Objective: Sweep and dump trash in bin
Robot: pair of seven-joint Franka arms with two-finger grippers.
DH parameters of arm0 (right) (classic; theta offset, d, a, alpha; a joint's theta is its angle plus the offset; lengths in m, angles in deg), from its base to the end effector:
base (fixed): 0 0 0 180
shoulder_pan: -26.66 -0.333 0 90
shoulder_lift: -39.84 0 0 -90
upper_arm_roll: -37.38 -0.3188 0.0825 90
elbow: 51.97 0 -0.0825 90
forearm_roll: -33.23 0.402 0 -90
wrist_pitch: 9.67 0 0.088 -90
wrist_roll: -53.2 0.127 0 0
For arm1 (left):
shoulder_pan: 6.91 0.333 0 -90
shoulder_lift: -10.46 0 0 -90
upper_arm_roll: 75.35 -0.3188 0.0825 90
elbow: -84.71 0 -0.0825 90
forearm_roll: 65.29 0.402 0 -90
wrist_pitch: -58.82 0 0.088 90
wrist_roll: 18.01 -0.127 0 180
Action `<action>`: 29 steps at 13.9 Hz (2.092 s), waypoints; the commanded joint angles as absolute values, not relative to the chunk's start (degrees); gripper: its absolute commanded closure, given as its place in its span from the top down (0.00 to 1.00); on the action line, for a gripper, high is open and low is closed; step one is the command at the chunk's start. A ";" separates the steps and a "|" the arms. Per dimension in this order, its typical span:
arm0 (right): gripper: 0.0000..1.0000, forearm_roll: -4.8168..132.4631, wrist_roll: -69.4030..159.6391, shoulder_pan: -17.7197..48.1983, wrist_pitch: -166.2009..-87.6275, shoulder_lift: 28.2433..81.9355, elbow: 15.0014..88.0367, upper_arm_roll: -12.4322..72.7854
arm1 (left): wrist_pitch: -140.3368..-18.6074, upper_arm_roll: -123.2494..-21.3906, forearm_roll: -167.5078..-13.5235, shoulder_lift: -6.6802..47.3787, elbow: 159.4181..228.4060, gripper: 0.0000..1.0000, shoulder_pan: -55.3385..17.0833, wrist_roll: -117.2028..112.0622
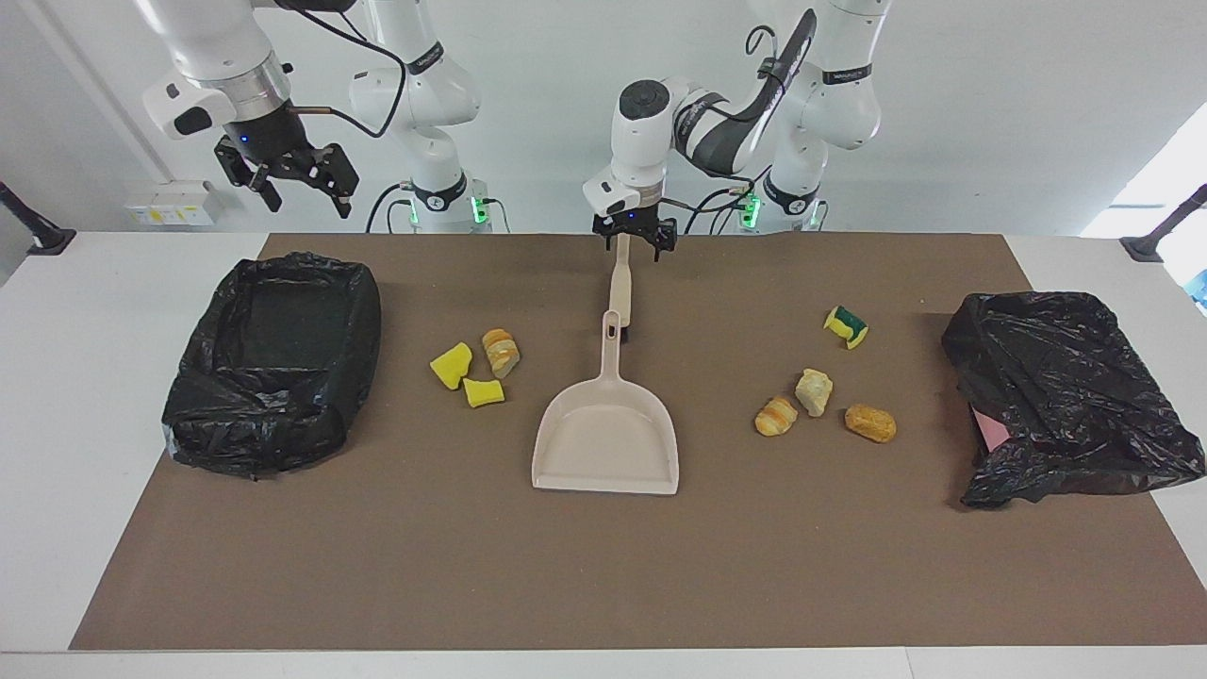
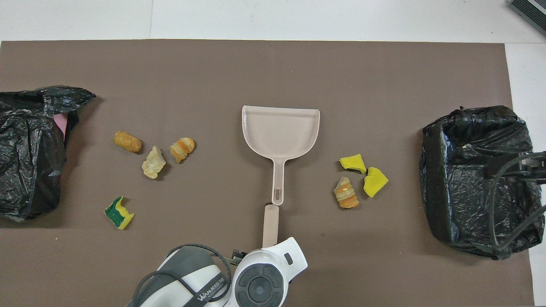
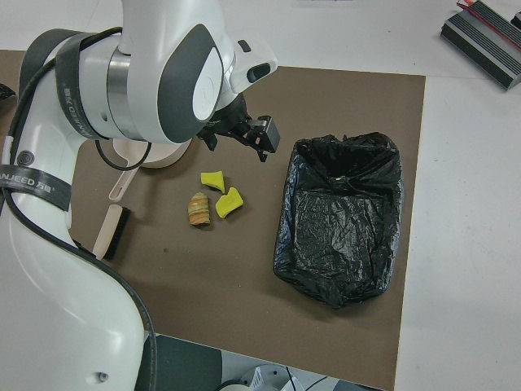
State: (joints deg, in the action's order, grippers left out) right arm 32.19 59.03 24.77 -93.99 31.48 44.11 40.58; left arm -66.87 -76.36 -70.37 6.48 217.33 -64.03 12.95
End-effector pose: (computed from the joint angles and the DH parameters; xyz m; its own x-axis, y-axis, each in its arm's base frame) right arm 0.5138 -0.0163 0.6267 0.9905 -0.1250 -0.0582 -0.1242 -0.9921 0.0160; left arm 0.2790 -0.4236 0.3390 0.9230 -0.3759 -0.0819 -0.3745 -0.9266 0.0329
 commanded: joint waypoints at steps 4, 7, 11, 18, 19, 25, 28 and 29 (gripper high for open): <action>1.00 33.15 56.02 25.78 -95.10 29.82 46.20 40.37 | -69.94 -77.46 -73.37 5.72 220.77 1.00 -68.35 14.42; 1.00 33.23 55.75 25.79 -94.92 29.82 46.29 40.37 | -69.85 -77.46 -74.43 5.45 221.21 0.79 -69.31 17.30; 1.00 33.15 55.67 25.79 -94.92 29.82 46.29 40.37 | -69.85 -77.46 -74.43 5.10 221.82 0.76 -69.58 17.58; 1.00 33.15 55.67 25.79 -94.83 29.82 46.29 40.45 | -70.81 -77.46 -74.52 5.45 222.88 0.74 -69.49 17.85; 1.00 33.15 55.67 25.79 -94.83 29.82 46.29 40.45 | -71.08 -77.46 -74.43 5.80 222.88 0.72 -69.49 17.85; 1.00 33.15 55.67 25.79 -94.83 29.82 46.29 40.45 | -69.59 -77.63 -74.52 5.72 221.48 0.00 -69.23 19.34; 1.00 33.15 55.75 25.79 -94.92 29.82 46.29 40.45 | -62.93 -78.42 -74.43 4.76 219.80 0.00 -67.91 19.34; 1.00 33.15 55.84 25.79 -95.10 29.82 46.21 40.45 | -59.77 -78.51 -74.34 4.75 218.58 0.00 -66.17 19.34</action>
State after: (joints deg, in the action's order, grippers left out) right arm 32.19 57.42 24.82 -93.99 31.28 44.56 40.71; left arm -65.27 -77.69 -73.90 6.22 220.16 -67.88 19.02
